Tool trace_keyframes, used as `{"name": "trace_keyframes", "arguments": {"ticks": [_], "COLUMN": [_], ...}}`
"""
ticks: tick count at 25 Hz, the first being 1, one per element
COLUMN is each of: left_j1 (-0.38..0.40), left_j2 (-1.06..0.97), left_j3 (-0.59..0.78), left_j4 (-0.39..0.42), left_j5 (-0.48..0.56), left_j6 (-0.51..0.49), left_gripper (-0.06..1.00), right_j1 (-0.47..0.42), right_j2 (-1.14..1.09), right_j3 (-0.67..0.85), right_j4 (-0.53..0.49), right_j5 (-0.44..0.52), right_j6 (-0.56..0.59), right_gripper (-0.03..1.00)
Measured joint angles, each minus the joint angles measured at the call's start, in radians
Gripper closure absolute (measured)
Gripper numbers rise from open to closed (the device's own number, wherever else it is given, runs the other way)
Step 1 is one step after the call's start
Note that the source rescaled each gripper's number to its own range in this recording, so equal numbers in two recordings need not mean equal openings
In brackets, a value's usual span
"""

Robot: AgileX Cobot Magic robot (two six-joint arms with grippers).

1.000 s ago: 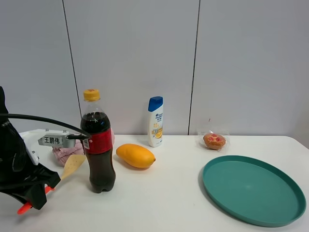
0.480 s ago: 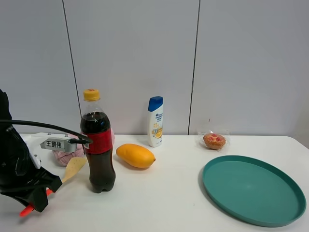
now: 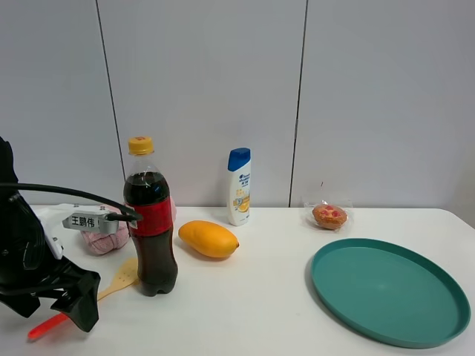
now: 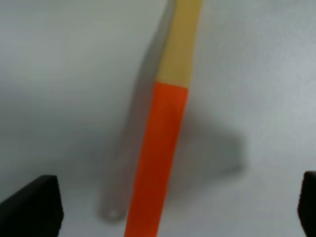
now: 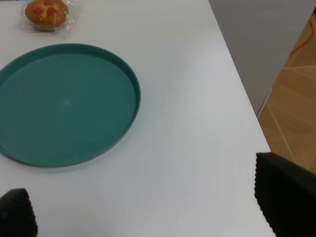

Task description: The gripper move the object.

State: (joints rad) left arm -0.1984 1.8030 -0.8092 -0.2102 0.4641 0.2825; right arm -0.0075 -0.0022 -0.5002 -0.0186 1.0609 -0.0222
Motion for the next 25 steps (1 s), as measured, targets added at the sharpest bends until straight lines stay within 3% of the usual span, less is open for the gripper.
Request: {"name": "trace_keyframes", "arguments": {"ticks": [9, 19, 22, 25], "left_j1": [0.0, 0.0, 0.0, 0.0], "left_j2": [-0.076, -0.542, -0.67, -0.756], "left_j3": [0.0, -0.01, -0.037, -0.063], "left_j4": [0.0, -0.048, -0.011, 0.107], "left_j5": [0.056, 0.103, 0.111, 0.125], "left_j6": [0.002, -0.03, -0.1, -0.182], "left_gripper": [-0.02, -0.02, -0.02, -0.02], "right_j1": [0.0, 0.0, 0.0, 0.0], "right_j2": [0.0, 0.0, 0.0, 0.0], "right_j3": [0.0, 0.0, 0.0, 0.0], "right_j4": [0.0, 0.0, 0.0, 0.0], "right_j5": [0.0, 0.0, 0.0, 0.0], "right_j6": [0.0, 0.0, 0.0, 0.0], "right_gripper": [-0.03, -0.03, -0.03, -0.03]}}
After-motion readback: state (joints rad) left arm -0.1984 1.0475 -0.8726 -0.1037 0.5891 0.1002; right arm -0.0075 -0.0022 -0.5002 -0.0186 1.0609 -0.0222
